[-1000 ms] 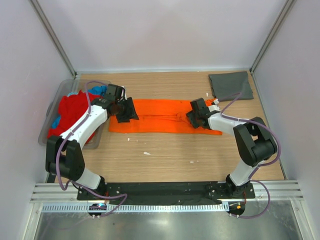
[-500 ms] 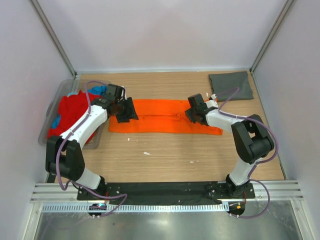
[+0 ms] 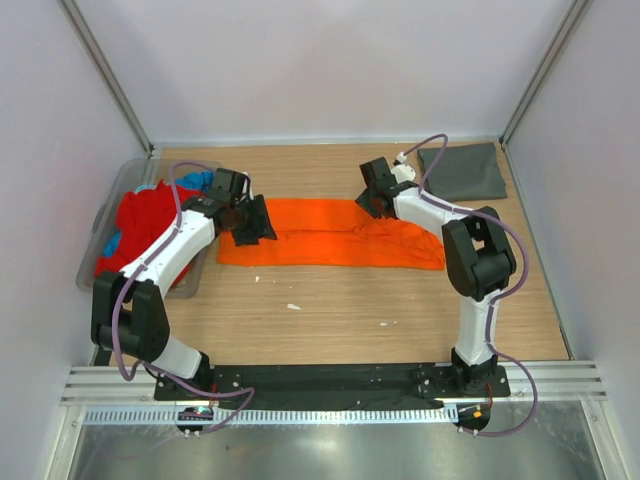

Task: Fold and stack the t-shirts
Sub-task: Fold the tshirt

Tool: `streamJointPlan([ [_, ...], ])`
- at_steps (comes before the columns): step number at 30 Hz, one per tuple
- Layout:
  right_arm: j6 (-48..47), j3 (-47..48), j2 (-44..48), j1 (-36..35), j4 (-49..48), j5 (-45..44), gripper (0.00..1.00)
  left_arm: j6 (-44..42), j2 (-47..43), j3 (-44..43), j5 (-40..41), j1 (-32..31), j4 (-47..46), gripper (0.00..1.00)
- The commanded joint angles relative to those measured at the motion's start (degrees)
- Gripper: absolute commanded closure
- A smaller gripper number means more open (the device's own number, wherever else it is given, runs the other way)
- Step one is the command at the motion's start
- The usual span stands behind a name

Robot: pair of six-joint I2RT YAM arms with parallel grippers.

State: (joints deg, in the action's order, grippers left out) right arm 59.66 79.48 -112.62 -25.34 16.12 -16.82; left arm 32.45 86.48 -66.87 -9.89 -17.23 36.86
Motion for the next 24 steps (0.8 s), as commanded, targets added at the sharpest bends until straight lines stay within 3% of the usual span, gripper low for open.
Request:
streamJointPlan([
  [1, -8.1, 5.7, -0.9, -0.3, 5.7, -2.0, 0.69, -1.0, -1.7, 0.3, 0.5, 0.0, -1.2, 0.48],
  [5, -7.6, 8.3, 0.3, -0.3, 11.7, -6.2, 0.69, -1.0, -1.7, 0.3, 0.6, -0.1, -1.1, 0.48],
  [8, -0.4, 7.2, 3.4, 0.1, 16.3, -7.8, 0.68, -1.1, -1.8, 0.2, 0.7, -0.1, -1.1, 0.48],
  [16, 15.7, -2.1, 9.4, 1.0, 14.7, 2.0, 0.63, -1.0, -2.2, 0.3, 0.6, -0.1, -1.2, 0.48],
  [24, 25.9, -5.1, 9.3, 1.0, 15.5, 3.6, 0.60, -1.0, -2.5, 0.4, 0.4, -0.1, -1.3, 0.48],
])
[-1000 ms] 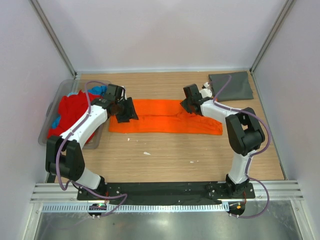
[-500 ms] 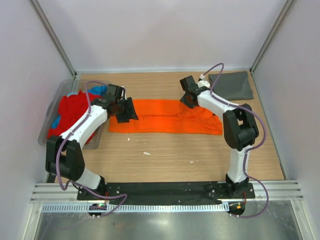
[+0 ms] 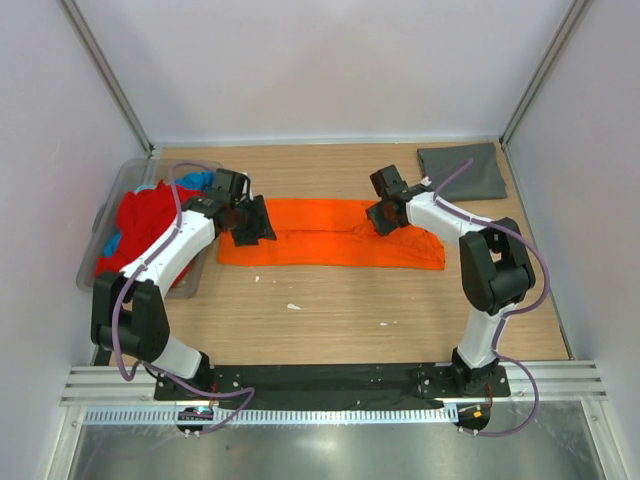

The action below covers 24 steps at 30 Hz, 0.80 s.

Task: Fold and stack the t-shirts
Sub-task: Fold the tshirt

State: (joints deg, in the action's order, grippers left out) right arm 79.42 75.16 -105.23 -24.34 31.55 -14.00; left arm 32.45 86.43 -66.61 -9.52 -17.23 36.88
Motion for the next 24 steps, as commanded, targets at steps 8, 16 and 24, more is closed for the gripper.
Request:
streamJointPlan([
  [8, 11.0, -0.5, 0.7, 0.0, 3.3, 3.8, 0.59, -0.8, -2.4, -0.1, -0.6, 0.0, -1.4, 0.48],
  [16, 14.0, 0.6, -0.8, 0.0, 6.7, 4.7, 0.59, -0.8, -2.8, 0.0, -0.8, 0.0, -1.4, 0.48],
  [24, 13.8, 0.2, -0.3, 0.5, 5.4, 3.2, 0.59, -0.8, -2.8, 0.0, -0.9, -0.1, -1.4, 0.48],
])
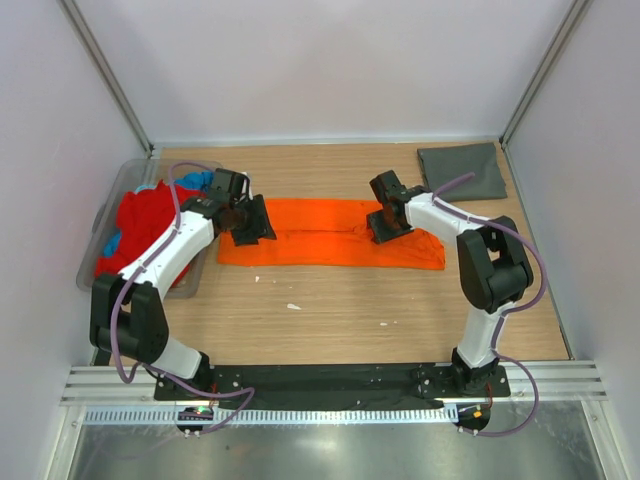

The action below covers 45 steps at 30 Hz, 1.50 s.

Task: Fold and stack the t-shirts
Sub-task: Fold the tshirt

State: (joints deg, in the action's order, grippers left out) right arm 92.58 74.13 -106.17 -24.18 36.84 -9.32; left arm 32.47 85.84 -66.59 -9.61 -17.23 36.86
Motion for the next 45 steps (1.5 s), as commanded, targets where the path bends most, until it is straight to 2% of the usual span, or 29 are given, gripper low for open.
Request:
streamJointPlan([
  [1, 0.9, 1.4, 0.7, 0.4, 0.7, -1.9, 0.59, -0.8, -2.2, 0.1, -0.9, 0.0, -1.4, 0.48],
  [10, 2.8, -1.0, 3.4, 3.4, 0.1, -3.6, 0.59, -0.7, -2.1, 0.0, -1.2, 0.0, -1.5, 0.48],
  [19, 2.8, -1.4, 2.9, 6.0, -1.9, -1.3, 0.59, -0.7, -1.6, 0.0, -1.4, 0.0, -1.6, 0.48],
  [34, 2.2, 1.9, -1.3, 5.5, -3.6, 1.8, 0.60, -0.6, -1.2, -0.3, -1.7, -0.1, -1.7, 0.48],
  [45, -0.1, 5.2, -4.5, 4.8, -5.3, 3.5, 0.69, -0.5, -1.2, -0.2, -1.8, 0.0, -1.7, 0.49],
])
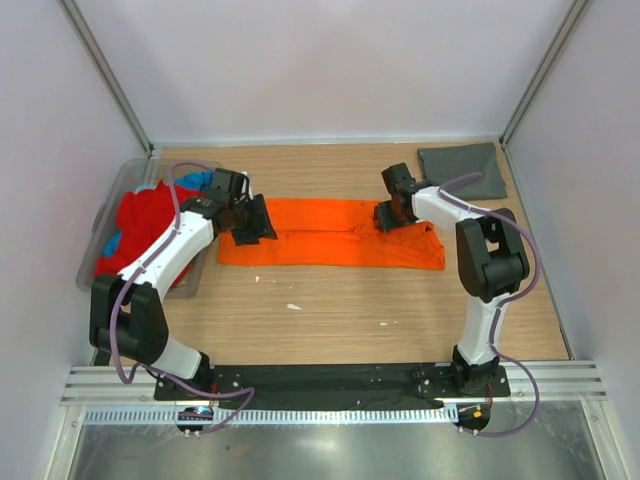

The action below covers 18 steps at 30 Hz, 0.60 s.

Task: Fold and stack the t-shirts
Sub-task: Fold the tshirt

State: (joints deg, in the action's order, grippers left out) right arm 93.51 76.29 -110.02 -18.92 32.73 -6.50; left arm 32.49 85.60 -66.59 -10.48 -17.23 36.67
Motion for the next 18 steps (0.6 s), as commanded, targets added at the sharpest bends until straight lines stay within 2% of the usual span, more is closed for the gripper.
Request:
streamJointPlan([
  [1, -1.2, 3.4, -0.9, -0.6, -1.0, 0.8, 0.70, -0.5, -1.1, -0.2, -0.9, 0.0, -1.6, 0.49],
  [3, -1.9, 4.1, -1.3, -0.7, -1.0, 0.5, 0.73, -0.5, -1.0, -0.2, -1.0, 0.0, -1.6, 0.49],
  [7, -3.9, 5.5, -2.0, -0.9, -1.2, -0.2, 0.89, -0.5, -0.8, -0.2, -1.1, -0.1, -1.5, 0.49],
  [10, -6.0, 7.2, -2.9, -1.4, -1.3, -1.7, 0.95, -0.4, -0.7, -0.2, -1.3, 0.0, -1.6, 0.49],
  [13, -7.8, 8.9, -4.8, -1.6, -1.7, -0.9, 0.99, -0.4, -0.6, -0.2, -1.4, -0.1, -1.7, 0.49],
  [18, -9.6, 9.1, -6.5, -2.4, -4.0, 0.3, 0.99, -0.4, -0.5, -0.1, -1.2, 0.0, -1.7, 0.49],
])
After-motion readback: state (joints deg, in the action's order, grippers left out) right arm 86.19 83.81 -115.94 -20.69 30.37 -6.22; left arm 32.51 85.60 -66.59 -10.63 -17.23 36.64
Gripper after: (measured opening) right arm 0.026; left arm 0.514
